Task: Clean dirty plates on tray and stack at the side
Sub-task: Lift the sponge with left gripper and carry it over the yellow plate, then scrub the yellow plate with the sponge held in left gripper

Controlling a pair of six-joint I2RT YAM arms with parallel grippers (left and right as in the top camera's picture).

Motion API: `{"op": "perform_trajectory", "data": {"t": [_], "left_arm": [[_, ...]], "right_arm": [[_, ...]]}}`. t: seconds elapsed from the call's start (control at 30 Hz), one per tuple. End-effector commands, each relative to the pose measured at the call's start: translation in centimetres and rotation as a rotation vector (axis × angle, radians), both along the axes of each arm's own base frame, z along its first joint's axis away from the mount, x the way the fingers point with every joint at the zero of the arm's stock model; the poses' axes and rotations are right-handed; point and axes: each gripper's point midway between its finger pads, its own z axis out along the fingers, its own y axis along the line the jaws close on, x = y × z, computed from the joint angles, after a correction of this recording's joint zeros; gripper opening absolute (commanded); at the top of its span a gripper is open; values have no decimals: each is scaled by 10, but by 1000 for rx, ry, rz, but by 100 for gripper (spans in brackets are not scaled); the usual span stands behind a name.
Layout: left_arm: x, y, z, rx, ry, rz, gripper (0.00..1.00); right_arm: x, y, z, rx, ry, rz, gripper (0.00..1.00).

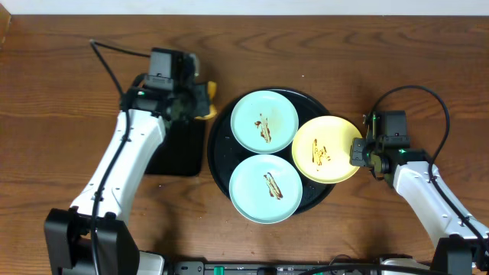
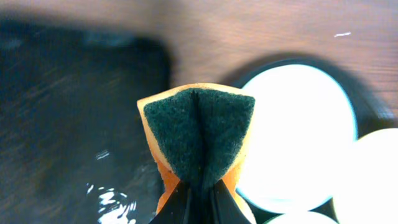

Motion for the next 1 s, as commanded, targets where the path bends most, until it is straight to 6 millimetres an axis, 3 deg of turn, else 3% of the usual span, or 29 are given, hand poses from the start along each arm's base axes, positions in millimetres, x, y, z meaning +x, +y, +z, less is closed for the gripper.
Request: {"op": "perform_trajectory", "data": {"t": [0.0,0.2,0.47,0.57,0.73,0.97], "left_arm": [[-5,-50,21,-136,-19,-79,7],[-19,-122,15,-174,-35,-221,8],[-49,-223,-24,-305,39,-430,7],[-60,-250,-38,-353,77,-460,7],[-80,-284,-52,-410,121,-516,8],[-100,-302,-82,-387,171,-562,8]], "right_arm": [[5,2,5,4,-12,8,1],[5,4,5,10,-11,11,1],[5,4,5,10,-11,11,1],[5,4,5,10,-11,11,1],[5,4,5,10,-11,11,1],[5,4,5,9,-11,12,1]]}}
